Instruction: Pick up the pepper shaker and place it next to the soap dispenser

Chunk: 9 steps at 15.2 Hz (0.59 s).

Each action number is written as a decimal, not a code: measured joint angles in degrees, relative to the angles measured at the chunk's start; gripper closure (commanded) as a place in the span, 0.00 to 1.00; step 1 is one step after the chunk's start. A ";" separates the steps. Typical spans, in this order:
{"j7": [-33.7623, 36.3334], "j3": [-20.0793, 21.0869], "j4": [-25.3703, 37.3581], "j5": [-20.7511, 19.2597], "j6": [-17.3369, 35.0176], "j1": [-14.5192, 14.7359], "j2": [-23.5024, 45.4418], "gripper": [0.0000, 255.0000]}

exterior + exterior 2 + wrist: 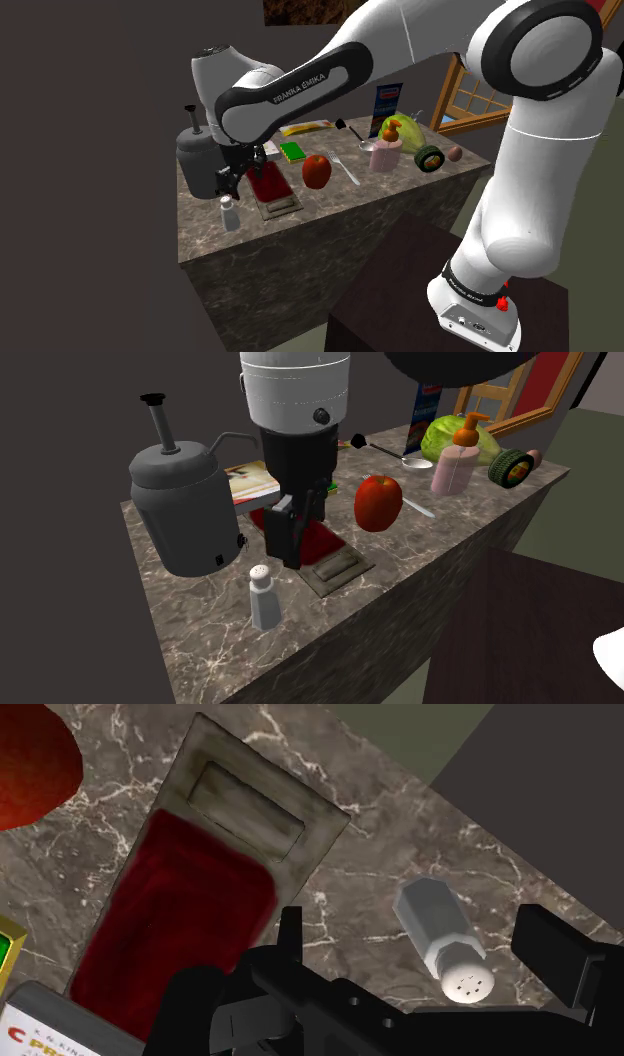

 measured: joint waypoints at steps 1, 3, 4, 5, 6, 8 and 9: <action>0.91 0.11 2.43 -0.88 -0.01 0.61 2.52 0.00; 2.54 0.23 7.51 -2.40 -0.83 1.95 7.00 0.00; 3.38 0.27 10.11 -3.13 -1.28 2.76 9.22 0.00; 4.06 0.24 12.40 -3.81 -1.55 3.48 11.33 0.00; 4.41 0.18 13.09 -4.16 -1.30 3.79 12.34 0.00; 4.91 0.08 13.09 -4.58 -0.31 4.09 13.39 0.00; 4.98 0.02 12.76 -4.69 0.23 4.07 13.62 0.00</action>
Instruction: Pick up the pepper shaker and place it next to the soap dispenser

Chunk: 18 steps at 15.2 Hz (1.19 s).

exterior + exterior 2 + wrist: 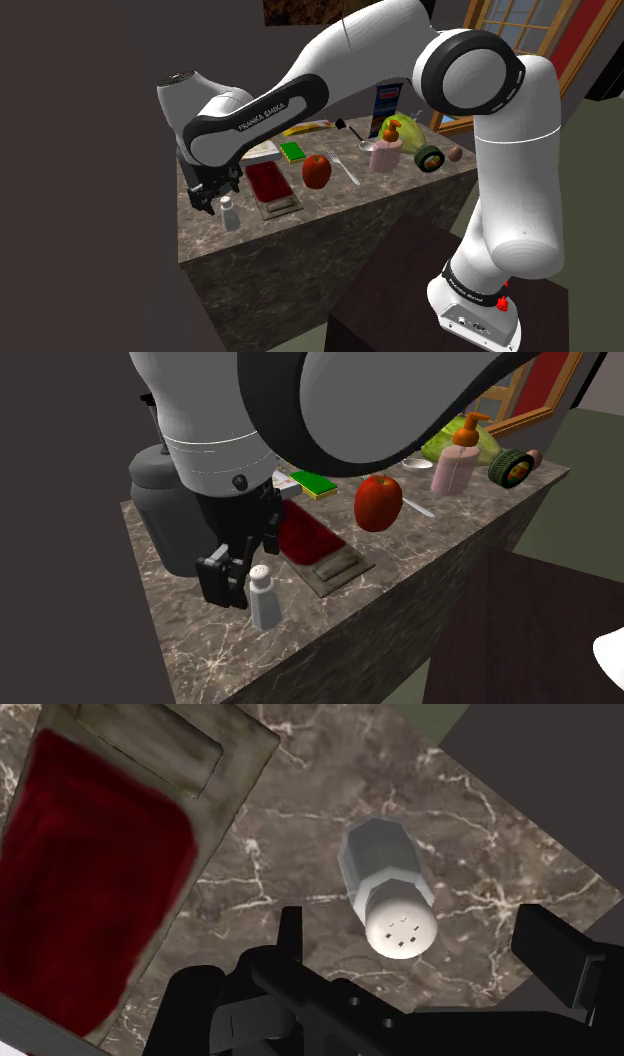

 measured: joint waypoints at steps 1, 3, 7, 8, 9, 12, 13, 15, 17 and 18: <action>0.17 -0.05 -0.31 -0.14 0.60 0.05 0.30 0.00; 0.19 -0.26 -0.78 -0.43 1.81 -0.06 1.06 0.00; 0.35 -0.38 -1.38 -0.64 2.83 -0.08 1.49 0.00; 0.35 -0.38 -1.41 -0.65 2.86 -0.08 1.49 0.00; 0.35 -0.38 -1.41 -0.65 2.88 -0.08 1.50 0.00; 0.36 -0.38 -1.42 -0.65 2.88 -0.08 1.50 1.00; 0.36 -0.38 -1.40 -0.65 2.89 -0.08 1.48 1.00; 0.35 -0.38 -1.41 -0.65 2.89 -0.08 1.49 1.00; 0.35 -0.38 -1.39 -0.65 2.88 -0.08 1.50 1.00; 0.35 -0.38 -1.39 -0.65 2.88 -0.08 1.50 1.00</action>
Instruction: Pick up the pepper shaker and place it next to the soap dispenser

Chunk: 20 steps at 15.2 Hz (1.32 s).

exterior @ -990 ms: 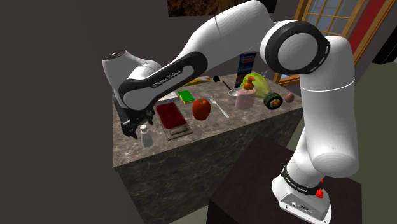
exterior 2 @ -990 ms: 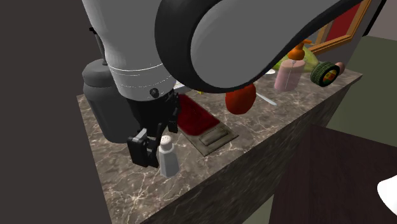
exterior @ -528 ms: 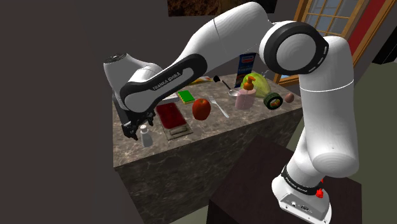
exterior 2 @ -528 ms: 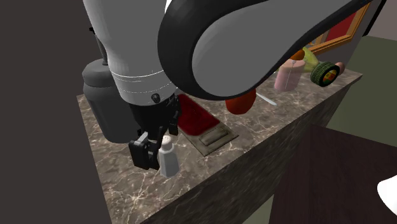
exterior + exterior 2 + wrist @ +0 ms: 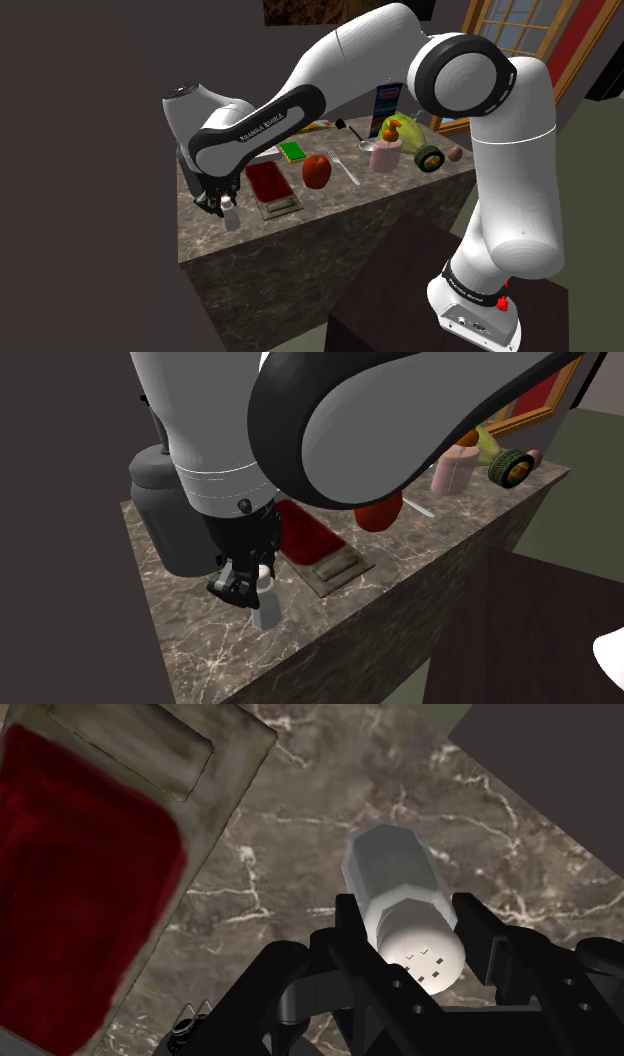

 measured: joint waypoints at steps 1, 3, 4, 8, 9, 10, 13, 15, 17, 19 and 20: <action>0.00 0.00 0.01 0.00 0.00 0.00 0.00 1.00; 0.00 0.00 -0.01 0.00 0.01 0.00 -0.01 1.00; -0.05 0.04 0.09 0.08 -0.28 -0.01 -0.18 1.00; -0.58 0.23 1.29 0.57 -2.47 -0.14 -1.25 1.00; -0.70 0.29 1.93 0.68 -3.21 -0.10 -1.38 1.00; -0.75 0.36 2.16 0.79 -3.72 -0.08 -1.67 1.00; -1.19 0.50 3.41 1.16 -5.69 -0.15 -2.45 1.00; -1.37 0.64 4.04 1.44 -7.02 -0.15 -3.17 1.00; -1.63 0.70 5.21 1.62 -8.42 -0.13 -3.44 1.00; -1.88 0.76 6.37 1.79 -9.82 -0.12 -3.71 1.00; -1.95 0.79 6.79 1.85 -10.35 -0.10 -3.83 1.00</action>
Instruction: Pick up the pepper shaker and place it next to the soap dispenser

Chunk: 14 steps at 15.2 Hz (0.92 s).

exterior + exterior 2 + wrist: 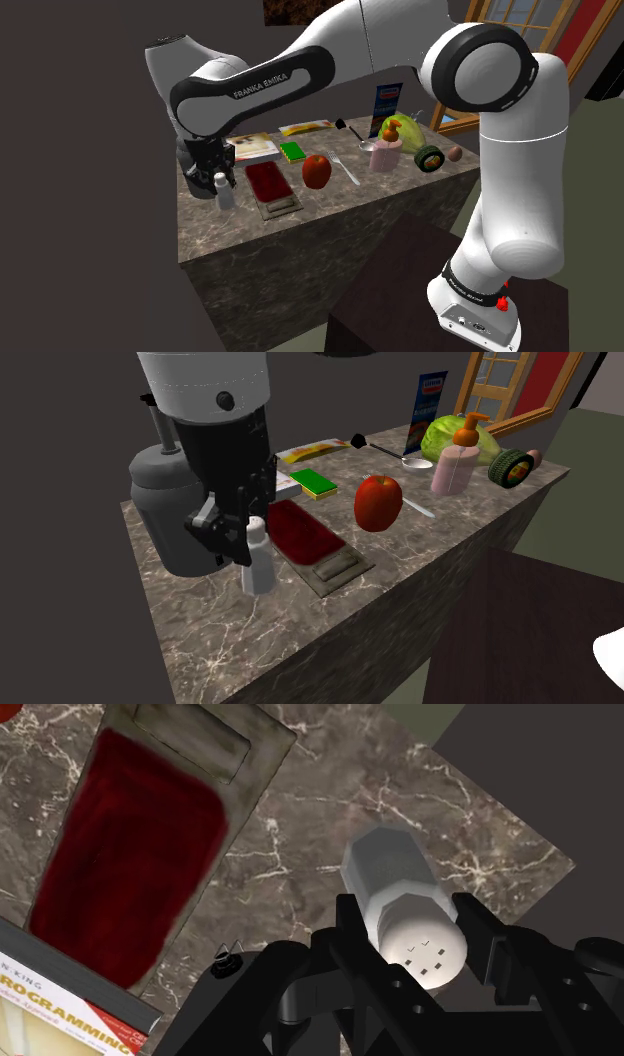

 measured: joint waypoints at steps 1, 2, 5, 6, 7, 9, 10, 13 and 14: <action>-0.23 0.00 0.59 0.10 -0.70 -0.06 -0.14 1.00; -0.33 0.06 0.77 0.25 -1.33 -0.09 -0.60 1.00; -0.60 0.12 3.07 0.34 -3.51 0.07 -0.51 1.00; -0.69 0.15 3.59 0.41 -4.19 0.08 -0.68 1.00; -0.75 0.18 4.24 0.47 -4.92 0.14 -0.76 1.00; -0.92 0.23 5.93 0.52 -6.53 0.27 -0.72 1.00; -1.00 0.27 6.65 0.59 -7.37 0.33 -0.84 1.00; -1.23 0.33 8.62 0.66 -9.42 0.47 -0.93 1.00; -1.35 0.34 9.36 0.68 -10.11 0.50 -0.89 1.00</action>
